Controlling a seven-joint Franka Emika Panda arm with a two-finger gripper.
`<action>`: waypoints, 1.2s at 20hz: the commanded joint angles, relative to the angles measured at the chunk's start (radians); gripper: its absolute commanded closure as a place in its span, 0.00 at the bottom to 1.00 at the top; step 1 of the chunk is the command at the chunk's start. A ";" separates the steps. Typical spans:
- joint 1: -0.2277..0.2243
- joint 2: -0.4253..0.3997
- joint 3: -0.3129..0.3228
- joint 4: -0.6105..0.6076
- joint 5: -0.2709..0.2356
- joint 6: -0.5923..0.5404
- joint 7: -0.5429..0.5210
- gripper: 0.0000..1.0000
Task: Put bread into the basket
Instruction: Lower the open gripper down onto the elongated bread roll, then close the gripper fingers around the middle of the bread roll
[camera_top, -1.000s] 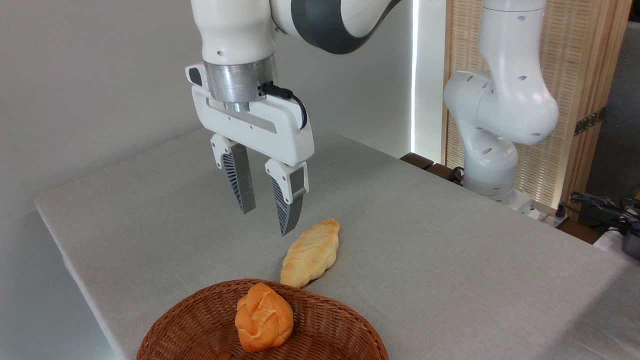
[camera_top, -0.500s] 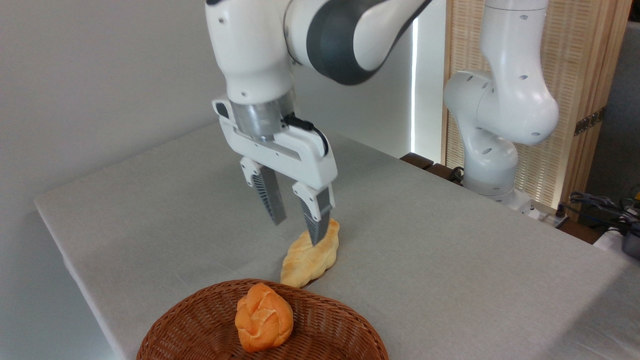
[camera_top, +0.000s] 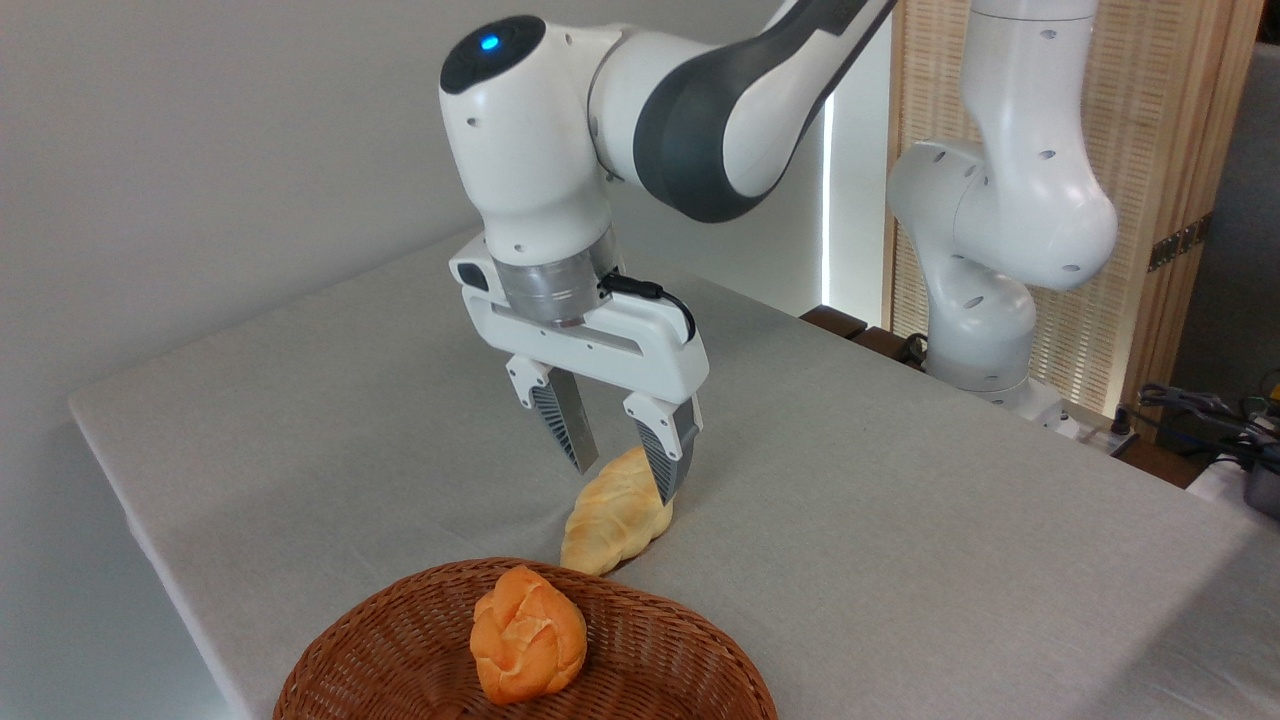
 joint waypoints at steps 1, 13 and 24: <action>-0.006 0.015 0.003 -0.022 -0.017 0.044 -0.071 0.00; -0.010 0.059 -0.048 -0.020 -0.016 0.050 -0.071 0.00; -0.010 0.067 -0.071 -0.009 0.000 0.048 -0.022 0.59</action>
